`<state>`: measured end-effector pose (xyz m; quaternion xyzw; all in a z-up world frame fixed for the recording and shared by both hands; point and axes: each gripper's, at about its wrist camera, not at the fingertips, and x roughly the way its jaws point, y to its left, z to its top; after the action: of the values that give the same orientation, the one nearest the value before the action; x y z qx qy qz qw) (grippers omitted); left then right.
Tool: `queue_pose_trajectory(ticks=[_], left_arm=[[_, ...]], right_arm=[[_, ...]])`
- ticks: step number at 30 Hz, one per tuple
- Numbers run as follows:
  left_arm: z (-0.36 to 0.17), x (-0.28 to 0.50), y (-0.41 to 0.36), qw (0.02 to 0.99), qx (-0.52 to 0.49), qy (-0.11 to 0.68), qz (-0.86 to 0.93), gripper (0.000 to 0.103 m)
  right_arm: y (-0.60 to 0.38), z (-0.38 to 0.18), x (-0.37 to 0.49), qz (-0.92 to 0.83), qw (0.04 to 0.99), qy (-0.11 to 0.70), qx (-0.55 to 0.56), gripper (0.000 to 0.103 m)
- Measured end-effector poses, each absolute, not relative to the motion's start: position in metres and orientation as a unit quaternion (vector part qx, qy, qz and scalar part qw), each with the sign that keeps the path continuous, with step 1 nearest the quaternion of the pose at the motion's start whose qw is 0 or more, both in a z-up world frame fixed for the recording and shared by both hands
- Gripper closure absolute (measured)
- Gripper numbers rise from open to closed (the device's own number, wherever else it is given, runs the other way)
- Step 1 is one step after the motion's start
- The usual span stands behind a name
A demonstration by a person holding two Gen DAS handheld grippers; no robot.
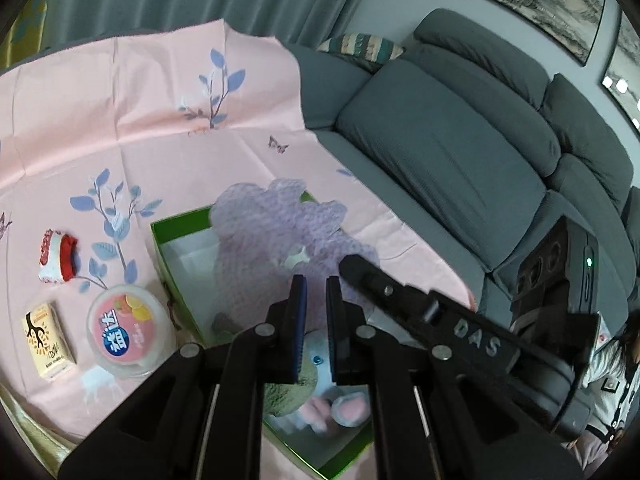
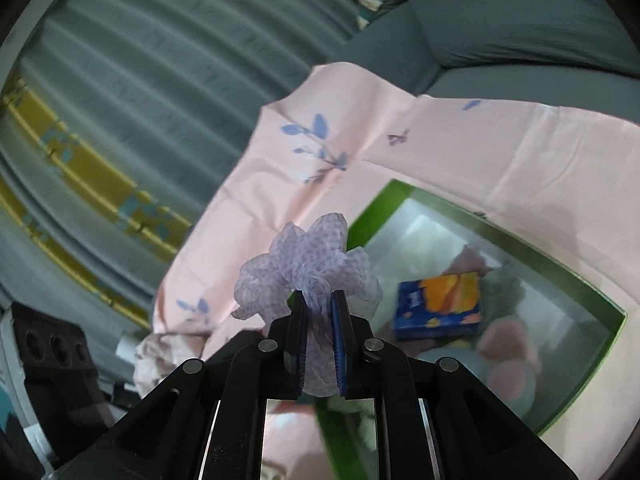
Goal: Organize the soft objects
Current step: 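Lift the purple puff with the right gripper and carry it over the green box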
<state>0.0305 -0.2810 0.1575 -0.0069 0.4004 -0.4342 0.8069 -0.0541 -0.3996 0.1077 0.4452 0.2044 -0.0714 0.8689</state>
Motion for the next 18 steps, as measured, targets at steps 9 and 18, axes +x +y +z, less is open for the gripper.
queue_pose_trajectory(ticks=[9, 18], left_arm=[[0.152, 0.033, -0.268, 0.812, -0.016, 0.414, -0.412, 0.097], [0.178, 0.022, -0.224, 0.834, -0.03, 0.386, -0.394, 0.056]], right_arm=[[-0.409, 0.091, -0.043, -0.118, 0.862, 0.235, 0.434, 0.09], [-0.395, 0.103, -0.041, -0.146, 0.873, 0.263, 0.385, 0.071]])
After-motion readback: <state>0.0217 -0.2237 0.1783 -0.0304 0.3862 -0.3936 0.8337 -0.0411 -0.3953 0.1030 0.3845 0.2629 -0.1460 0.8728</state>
